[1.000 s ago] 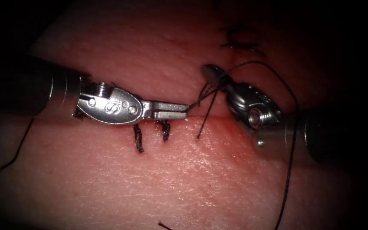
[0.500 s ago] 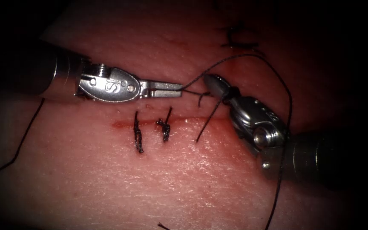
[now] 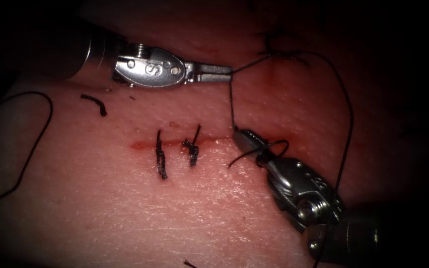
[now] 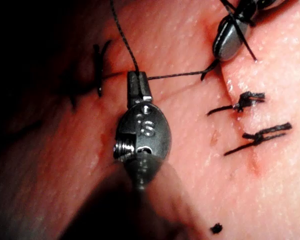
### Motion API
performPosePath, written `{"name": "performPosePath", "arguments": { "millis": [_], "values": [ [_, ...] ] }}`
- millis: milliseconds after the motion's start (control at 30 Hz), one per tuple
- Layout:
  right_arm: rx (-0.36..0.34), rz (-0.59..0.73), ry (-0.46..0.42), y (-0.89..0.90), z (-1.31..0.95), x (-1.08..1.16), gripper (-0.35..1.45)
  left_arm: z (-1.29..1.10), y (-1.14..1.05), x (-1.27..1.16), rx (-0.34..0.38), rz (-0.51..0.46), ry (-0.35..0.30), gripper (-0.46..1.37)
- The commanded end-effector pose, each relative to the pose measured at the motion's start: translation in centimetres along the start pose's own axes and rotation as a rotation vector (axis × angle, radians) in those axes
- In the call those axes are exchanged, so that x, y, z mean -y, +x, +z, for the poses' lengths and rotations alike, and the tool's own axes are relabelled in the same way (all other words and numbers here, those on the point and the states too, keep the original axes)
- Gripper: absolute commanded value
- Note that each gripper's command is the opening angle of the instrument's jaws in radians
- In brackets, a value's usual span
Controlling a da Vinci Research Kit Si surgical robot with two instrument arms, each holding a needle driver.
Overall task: Wound Closure
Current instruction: Tension the knot by pulling down with the right tool and up with the left
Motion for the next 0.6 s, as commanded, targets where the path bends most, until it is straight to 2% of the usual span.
{"name": "performPosePath", "arguments": {
  "millis": [33, 200, 600],
  "values": [
    [0.0, -0.003, -0.004, -0.01, -0.01, 0.01, -0.35, 0.02, 0.01, 0.07, -0.005, 0.015, 0.003, -0.35],
    [0.002, -0.02, 0.007, -0.06, -0.06, 0.12, -0.35, 0.15, 0.02, 0.45, -0.022, 0.046, 0.043, -0.35],
    [0.009, -0.035, 0.03, -0.18, -0.28, 0.3, -0.35, 0.42, -0.19, 0.84, -0.022, 0.057, 0.085, -0.35]
  ]
}}
